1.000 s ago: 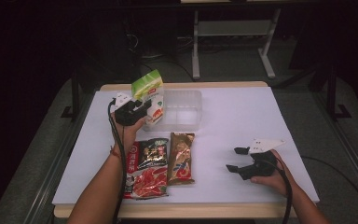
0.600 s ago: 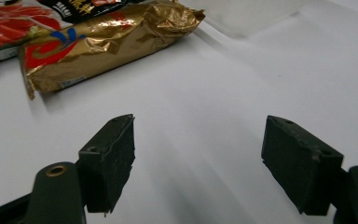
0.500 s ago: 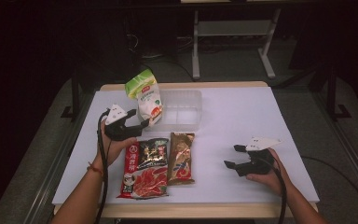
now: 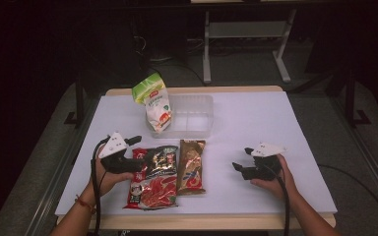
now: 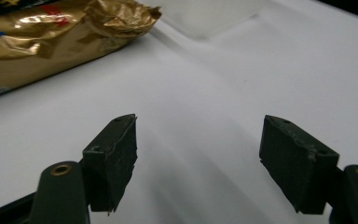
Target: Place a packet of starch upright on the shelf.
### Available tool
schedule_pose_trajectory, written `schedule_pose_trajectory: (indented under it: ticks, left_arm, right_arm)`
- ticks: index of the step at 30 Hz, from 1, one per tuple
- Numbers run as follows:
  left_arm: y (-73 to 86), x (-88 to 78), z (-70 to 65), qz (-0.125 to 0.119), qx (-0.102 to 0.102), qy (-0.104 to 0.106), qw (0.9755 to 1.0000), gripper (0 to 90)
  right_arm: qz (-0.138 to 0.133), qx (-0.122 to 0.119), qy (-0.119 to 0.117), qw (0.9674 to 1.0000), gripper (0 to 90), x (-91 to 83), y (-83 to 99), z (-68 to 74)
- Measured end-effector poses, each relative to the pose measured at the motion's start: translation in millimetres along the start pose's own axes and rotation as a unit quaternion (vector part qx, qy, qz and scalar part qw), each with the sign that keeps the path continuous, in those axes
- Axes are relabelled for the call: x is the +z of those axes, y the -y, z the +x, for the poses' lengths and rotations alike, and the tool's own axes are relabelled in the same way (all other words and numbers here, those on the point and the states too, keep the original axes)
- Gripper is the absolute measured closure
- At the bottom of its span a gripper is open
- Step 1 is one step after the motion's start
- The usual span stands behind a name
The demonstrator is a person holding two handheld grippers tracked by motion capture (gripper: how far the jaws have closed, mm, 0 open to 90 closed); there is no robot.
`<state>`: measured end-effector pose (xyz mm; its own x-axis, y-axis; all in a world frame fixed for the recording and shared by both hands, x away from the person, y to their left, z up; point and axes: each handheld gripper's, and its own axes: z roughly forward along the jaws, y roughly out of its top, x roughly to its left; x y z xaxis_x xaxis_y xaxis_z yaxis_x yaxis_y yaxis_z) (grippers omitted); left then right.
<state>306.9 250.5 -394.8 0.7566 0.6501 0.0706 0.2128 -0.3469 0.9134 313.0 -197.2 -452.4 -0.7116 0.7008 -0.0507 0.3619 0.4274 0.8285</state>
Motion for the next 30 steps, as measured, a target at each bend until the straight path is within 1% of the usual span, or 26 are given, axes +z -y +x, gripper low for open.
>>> schedule_pose_trajectory:
  ticks: [1,2,4,5,6,7,8,9,11,13,15,16,18,19,20,22,25,27,30]
  left_arm:
    - [2.2,-1.1,-1.2,0.001,0.001,0.002,1.0000,25.5]
    - [4.6,-1.7,-2.6,0.003,0.004,0.004,1.0000,25.4]
    - [9.8,-1.7,-4.5,0.010,0.011,0.009,0.9998,25.1]
    - [11.7,-1.2,-4.8,0.018,0.012,0.009,0.9997,24.6]
    - [13.2,-0.9,-4.6,0.020,0.013,0.009,0.9997,24.5]
    - [15.0,-0.8,-4.3,0.021,0.011,0.011,0.9996,24.4]
    - [16.3,-1.3,-3.8,0.022,0.011,0.007,0.9997,24.4]
    - [17.4,-2.3,-2.2,0.019,0.009,0.005,0.9998,24.4]
    - [20.4,-3.0,3.1,0.022,0.000,-0.001,0.9998,24.1]
    - [23.7,-2.2,9.8,0.023,-0.016,0.000,0.9996,24.1]
    - [22.8,2.5,17.6,0.028,-0.022,-0.005,0.9993,24.1]
    - [20.4,6.6,24.1,0.026,-0.037,-0.004,0.9990,24.1]
    - [17.2,11.1,33.3,0.016,-0.060,0.003,0.9981,24.2]
    - [16.7,13.1,36.5,0.016,-0.064,0.002,0.9978,24.2]
    - [16.9,14.2,38.0,0.017,-0.064,0.000,0.9978,24.2]
    - [19.0,15.4,39.7,0.021,-0.072,0.007,0.9971,24.3]
    - [20.9,16.8,32.9,0.033,-0.053,0.013,0.9980,24.3]
    - [21.4,18.3,27.2,0.043,-0.034,0.012,0.9984,24.3]
    - [22.9,19.5,19.6,0.050,-0.025,0.020,0.9982,24.2]
  right_arm:
    - [-0.004,-0.007,0.011,0.9999,27.5,1.4,0.0,1.1]
    - [-0.007,-0.019,0.022,0.9996,28.7,2.6,-0.4,2.3]
    - [-0.014,-0.033,0.031,0.9989,29.4,4.2,-2.5,5.1]
    - [-0.016,-0.036,0.034,0.9987,29.8,5.1,-4.4,6.5]
    - [-0.013,-0.035,0.038,0.9986,29.8,6.3,-5.8,7.5]
    - [-0.012,-0.033,0.034,0.9988,30.0,7.1,-6.6,7.9]
    - [-0.016,-0.030,0.029,0.9990,30.6,7.8,-7.3,8.6]
    - [-0.016,-0.030,0.029,0.9990,30.8,8.4,-8.0,9.5]
    - [-0.014,-0.026,0.021,0.9993,30.8,9.8,-8.7,10.5]
    - [-0.011,-0.022,0.020,0.9995,30.8,11.3,-8.6,10.6]
    - [-0.011,-0.017,0.020,0.9996,30.7,11.3,-8.2,8.9]
    - [-0.013,-0.014,0.019,0.9996,30.7,11.1,-8.0,7.5]
    - [-0.017,-0.001,0.017,0.9997,30.7,10.6,-7.8,5.5]
    - [-0.017,0.002,0.017,0.9997,30.7,10.1,-8.4,5.0]
    - [-0.019,0.004,0.011,0.9997,30.7,9.5,-8.9,4.8]
    - [-0.020,0.010,0.003,0.9997,30.6,8.6,-10.2,5.0]
    - [-0.028,0.028,-0.024,0.9989,30.1,9.0,-14.5,6.2]
    - [-0.027,0.029,-0.033,0.9987,29.7,10.9,-18.9,9.4]
    - [-0.025,0.021,-0.045,0.9984,28.2,14.6,-23.5,15.4]
